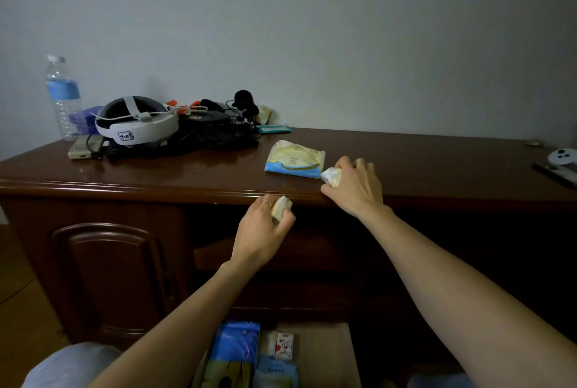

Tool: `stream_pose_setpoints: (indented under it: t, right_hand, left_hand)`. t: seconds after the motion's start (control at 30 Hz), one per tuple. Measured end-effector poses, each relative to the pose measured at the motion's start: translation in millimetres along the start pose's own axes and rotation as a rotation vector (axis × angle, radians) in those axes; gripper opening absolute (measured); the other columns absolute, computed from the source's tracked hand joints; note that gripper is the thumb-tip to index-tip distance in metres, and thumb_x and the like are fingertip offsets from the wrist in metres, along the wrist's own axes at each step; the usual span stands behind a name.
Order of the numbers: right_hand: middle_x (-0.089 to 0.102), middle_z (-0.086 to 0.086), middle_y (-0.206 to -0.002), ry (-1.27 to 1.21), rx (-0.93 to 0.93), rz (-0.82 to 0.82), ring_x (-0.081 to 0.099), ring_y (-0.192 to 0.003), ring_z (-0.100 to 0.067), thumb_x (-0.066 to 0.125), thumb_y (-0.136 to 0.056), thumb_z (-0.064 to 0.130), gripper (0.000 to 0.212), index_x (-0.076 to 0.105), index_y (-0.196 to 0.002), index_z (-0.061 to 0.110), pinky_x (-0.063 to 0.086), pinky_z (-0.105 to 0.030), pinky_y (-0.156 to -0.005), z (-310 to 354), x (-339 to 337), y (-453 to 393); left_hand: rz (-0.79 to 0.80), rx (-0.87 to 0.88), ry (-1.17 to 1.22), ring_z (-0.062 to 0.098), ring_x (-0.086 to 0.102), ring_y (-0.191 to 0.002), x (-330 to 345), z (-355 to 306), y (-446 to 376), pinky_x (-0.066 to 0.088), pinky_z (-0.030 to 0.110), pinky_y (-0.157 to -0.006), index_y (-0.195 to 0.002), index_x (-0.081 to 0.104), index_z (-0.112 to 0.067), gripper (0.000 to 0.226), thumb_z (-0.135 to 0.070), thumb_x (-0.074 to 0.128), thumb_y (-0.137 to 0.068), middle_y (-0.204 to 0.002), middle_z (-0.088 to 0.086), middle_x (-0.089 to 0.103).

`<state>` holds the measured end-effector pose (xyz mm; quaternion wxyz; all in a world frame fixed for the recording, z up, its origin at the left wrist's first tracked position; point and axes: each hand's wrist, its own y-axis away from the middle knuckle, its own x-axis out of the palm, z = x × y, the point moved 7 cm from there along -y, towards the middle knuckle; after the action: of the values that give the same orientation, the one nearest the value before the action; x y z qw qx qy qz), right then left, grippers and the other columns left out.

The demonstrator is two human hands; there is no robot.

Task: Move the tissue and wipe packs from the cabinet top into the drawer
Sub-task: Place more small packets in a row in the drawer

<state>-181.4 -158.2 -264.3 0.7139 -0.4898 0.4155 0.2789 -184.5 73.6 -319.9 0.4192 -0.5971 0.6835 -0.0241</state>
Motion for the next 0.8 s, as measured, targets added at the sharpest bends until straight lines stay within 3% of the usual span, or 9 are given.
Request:
stream_pose_setpoints:
  t: [0.13,0.23,0.33,0.4,0.47,0.53,0.6,0.67,0.8]
  right_hand:
    - [0.055,-0.015,-0.133,0.102,0.166,0.121,0.048,-0.121,-0.036,0.046,-0.07,0.082,0.087,0.055,-0.137,0.029,0.039,-0.046,-0.097,-12.6,7.7,-7.7]
    - [0.059,-0.013,-0.133,0.015,0.264,0.205,0.047,-0.125,-0.037,0.046,-0.069,0.077,0.083,0.059,-0.13,0.022,0.037,-0.048,-0.102,-13.3,13.7,-5.2]
    - [0.057,-0.007,-0.127,-0.267,0.173,0.012,0.055,-0.114,-0.029,0.066,-0.076,0.051,0.059,0.057,-0.126,0.021,0.05,-0.04,-0.092,-8.0,9.5,14.2]
    - [0.049,0.0,-0.126,-0.452,0.075,-0.177,0.057,-0.108,-0.021,0.073,-0.075,0.03,0.048,0.057,-0.119,0.024,0.05,-0.03,-0.083,-6.8,5.2,44.0]
    - [0.046,0.006,-0.125,-0.594,0.005,-0.32,0.056,-0.106,-0.009,0.072,-0.074,0.022,0.047,0.056,-0.117,0.027,0.046,-0.017,-0.08,-7.3,6.6,80.9]
    - [0.049,0.007,-0.123,-0.726,-0.037,-0.379,0.052,-0.108,0.004,0.068,-0.075,0.022,0.045,0.057,-0.118,0.026,0.041,-0.006,-0.084,-7.7,20.3,119.5]
    - [0.056,0.009,-0.121,-0.874,0.028,-0.251,0.056,-0.108,0.005,0.067,-0.078,0.022,0.045,0.056,-0.121,0.028,0.044,-0.005,-0.083,-13.0,56.2,153.3]
    - [0.062,0.012,-0.122,-1.017,0.211,0.037,0.062,-0.107,-0.002,0.068,-0.085,0.019,0.042,0.058,-0.125,0.031,0.051,-0.012,-0.081,-17.9,111.3,187.0]
    - [0.072,-0.002,-0.112,-1.258,0.775,0.44,0.073,-0.094,-0.014,0.07,-0.09,0.009,0.03,0.069,-0.113,0.029,0.059,-0.025,-0.066,-24.0,215.4,270.3]
  left_hand:
    - [0.06,-0.031,0.003,0.007,0.054,-0.067,10.3,11.8,2.7,0.034,0.024,-0.054,-0.081,0.049,-0.036,0.02,-0.052,0.045,-0.091,-0.082,-0.009,0.054]
    - [0.085,-0.054,0.01,0.008,0.055,-0.064,19.0,21.9,6.6,0.035,0.027,-0.053,-0.082,0.051,-0.035,0.02,-0.052,0.045,-0.092,-0.079,-0.008,0.055]
    - [0.109,-0.147,0.027,0.01,0.059,-0.062,30.7,35.0,16.5,0.042,0.031,-0.051,-0.095,0.053,-0.03,0.025,-0.054,0.046,-0.094,-0.074,-0.006,0.061]
    - [0.162,-0.269,0.055,0.014,0.066,-0.068,43.3,48.2,27.7,0.052,0.036,-0.059,-0.107,0.053,-0.028,0.035,-0.06,0.048,-0.093,-0.079,-0.005,0.067]
    - [0.204,-0.422,0.219,0.018,0.07,-0.078,58.2,63.2,43.4,0.059,0.041,-0.072,-0.112,0.058,-0.02,0.05,-0.064,0.054,-0.09,-0.087,0.0,0.072]
    - [0.229,-0.556,0.437,0.02,0.073,-0.08,71.6,75.3,65.0,0.06,0.042,-0.075,-0.11,0.062,-0.017,0.052,-0.064,0.063,-0.087,-0.09,0.005,0.074]
    - [0.265,-0.665,0.61,0.02,0.075,-0.078,86.6,87.5,93.9,0.061,0.038,-0.068,-0.108,0.066,-0.019,0.05,-0.061,0.072,-0.082,-0.089,0.007,0.077]
    - [0.3,-0.81,0.708,0.017,0.075,-0.08,104.7,104.0,131.4,0.061,0.032,-0.062,-0.102,0.071,-0.023,0.044,-0.056,0.081,-0.075,-0.09,0.004,0.078]
    - [0.424,-1.098,0.753,0.024,0.075,-0.092,143.2,148.7,220.4,0.06,0.034,-0.064,-0.104,0.077,-0.016,0.051,-0.048,0.09,-0.066,-0.099,0.007,0.079]
